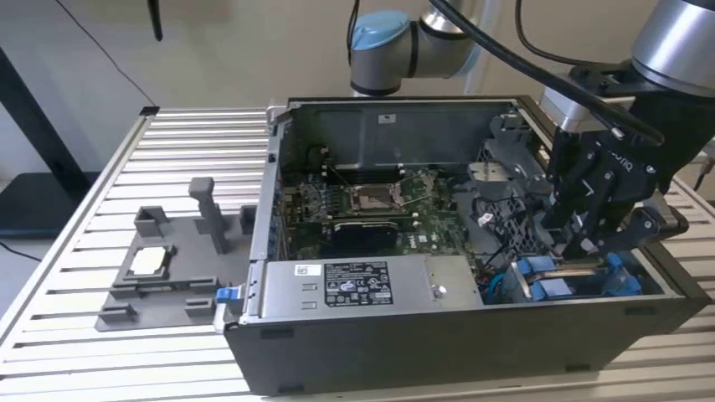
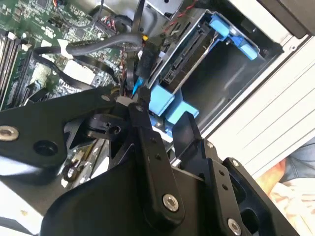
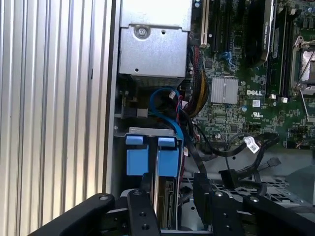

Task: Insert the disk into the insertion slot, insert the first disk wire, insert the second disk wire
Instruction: 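Insert the disk into the insertion slot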

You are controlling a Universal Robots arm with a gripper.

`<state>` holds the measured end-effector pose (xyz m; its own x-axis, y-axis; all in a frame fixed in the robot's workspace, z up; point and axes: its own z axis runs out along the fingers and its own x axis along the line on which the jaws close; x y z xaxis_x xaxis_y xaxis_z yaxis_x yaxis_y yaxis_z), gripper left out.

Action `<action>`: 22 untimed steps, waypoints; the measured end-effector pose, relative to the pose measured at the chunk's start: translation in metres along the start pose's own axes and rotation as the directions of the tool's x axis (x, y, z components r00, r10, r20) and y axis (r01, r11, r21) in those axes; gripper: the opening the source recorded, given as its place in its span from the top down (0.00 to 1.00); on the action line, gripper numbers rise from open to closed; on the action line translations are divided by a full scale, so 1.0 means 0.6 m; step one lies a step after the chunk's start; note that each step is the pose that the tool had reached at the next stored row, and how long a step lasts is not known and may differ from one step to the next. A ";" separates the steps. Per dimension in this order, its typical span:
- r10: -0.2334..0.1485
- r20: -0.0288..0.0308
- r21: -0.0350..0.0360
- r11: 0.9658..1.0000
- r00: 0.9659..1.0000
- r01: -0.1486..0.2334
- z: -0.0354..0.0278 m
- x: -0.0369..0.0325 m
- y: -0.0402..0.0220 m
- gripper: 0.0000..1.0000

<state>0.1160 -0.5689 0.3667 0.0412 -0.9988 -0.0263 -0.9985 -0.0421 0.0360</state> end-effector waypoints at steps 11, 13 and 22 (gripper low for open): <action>0.000 0.000 0.000 1.000 1.000 0.000 -0.001 0.000 0.000 0.53; 0.000 0.000 0.000 1.000 1.000 0.000 -0.001 0.000 0.000 0.53; 0.000 0.001 0.002 1.000 1.000 0.000 -0.018 -0.009 0.000 0.53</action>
<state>0.1160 -0.5640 0.3778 0.0410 -0.9988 -0.0276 -0.9985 -0.0420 0.0345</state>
